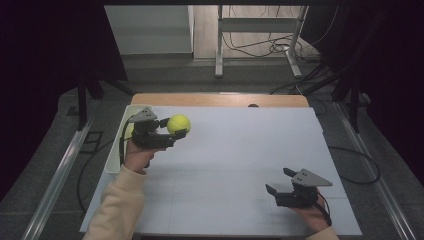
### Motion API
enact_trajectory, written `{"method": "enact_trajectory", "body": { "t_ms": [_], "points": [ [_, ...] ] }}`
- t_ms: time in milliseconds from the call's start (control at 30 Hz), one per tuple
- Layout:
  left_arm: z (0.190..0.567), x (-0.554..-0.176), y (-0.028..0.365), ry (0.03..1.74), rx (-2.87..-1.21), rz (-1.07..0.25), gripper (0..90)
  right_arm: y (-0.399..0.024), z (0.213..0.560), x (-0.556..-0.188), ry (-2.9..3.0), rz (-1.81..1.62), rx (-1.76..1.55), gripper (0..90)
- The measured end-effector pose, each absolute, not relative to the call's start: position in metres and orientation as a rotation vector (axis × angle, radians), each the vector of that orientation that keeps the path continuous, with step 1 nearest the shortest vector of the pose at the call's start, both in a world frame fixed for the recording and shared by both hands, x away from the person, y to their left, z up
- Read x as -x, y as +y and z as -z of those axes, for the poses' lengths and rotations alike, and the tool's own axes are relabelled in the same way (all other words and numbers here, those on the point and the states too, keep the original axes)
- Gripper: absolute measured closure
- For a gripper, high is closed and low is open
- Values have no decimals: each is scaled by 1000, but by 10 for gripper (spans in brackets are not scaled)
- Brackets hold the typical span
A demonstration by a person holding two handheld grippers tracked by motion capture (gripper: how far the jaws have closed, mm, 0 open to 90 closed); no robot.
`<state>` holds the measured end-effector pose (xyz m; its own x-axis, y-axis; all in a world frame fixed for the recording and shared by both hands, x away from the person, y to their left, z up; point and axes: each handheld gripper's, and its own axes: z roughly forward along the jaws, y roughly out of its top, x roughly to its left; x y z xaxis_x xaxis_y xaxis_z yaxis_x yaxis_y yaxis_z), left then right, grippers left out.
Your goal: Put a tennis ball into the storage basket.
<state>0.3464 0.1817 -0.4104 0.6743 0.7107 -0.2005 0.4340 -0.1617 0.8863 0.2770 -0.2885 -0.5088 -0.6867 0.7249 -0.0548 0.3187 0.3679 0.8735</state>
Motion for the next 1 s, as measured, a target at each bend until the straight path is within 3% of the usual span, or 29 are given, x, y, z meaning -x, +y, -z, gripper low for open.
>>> {"method": "enact_trajectory", "body": {
  "t_ms": [1000],
  "points": [
    [409, -347, 212, 997, -1744, -359, 265, -289, 509, -277, 2199, -1259, -905, 126]
  ]
}}
